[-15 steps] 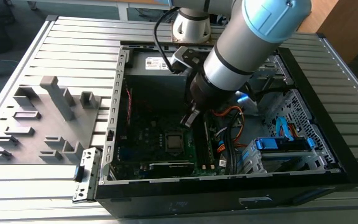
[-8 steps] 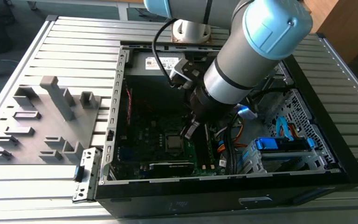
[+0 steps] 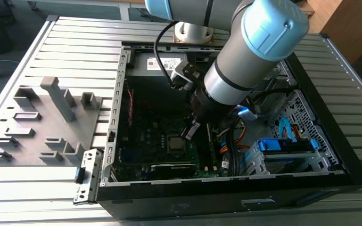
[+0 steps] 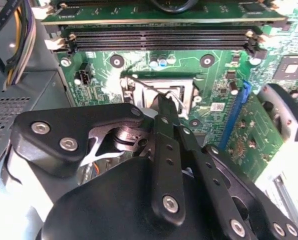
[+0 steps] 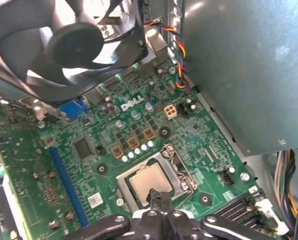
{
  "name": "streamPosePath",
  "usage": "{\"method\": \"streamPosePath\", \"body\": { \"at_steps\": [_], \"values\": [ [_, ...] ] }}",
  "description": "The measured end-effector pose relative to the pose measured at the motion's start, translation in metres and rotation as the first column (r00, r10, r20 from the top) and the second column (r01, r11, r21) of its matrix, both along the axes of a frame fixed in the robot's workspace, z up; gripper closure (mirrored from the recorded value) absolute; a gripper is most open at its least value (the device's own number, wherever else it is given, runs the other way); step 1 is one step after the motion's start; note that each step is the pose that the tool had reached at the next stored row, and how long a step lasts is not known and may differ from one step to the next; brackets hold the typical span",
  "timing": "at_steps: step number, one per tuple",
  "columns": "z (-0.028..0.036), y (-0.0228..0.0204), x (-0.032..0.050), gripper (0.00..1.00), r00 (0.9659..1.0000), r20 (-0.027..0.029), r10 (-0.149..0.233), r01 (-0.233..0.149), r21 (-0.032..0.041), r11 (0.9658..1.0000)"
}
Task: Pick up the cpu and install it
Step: 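Install the first cpu locking lever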
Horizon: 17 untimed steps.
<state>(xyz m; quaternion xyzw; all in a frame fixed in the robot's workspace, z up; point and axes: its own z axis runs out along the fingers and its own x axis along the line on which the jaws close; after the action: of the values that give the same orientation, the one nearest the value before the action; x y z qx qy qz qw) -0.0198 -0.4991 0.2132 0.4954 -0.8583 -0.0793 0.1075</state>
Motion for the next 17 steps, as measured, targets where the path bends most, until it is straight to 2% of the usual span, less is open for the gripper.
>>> {"method": "streamPosePath", "body": {
  "at_steps": [2, 9, 17],
  "values": [
    [-0.0012, 0.0007, -0.0002, 0.89, 1.0, -0.0001, 0.0, 0.0, -0.003, 1.0],
    [-0.0016, 0.0046, -0.0003, 0.89, 1.0, 0.0, -0.001, 0.001, -0.0028, 1.0],
    [-0.0016, 0.005, 0.001, 0.89, 0.9996, 0.0, -0.028, 0.028, -0.0028, 0.9996]
  ]
}}
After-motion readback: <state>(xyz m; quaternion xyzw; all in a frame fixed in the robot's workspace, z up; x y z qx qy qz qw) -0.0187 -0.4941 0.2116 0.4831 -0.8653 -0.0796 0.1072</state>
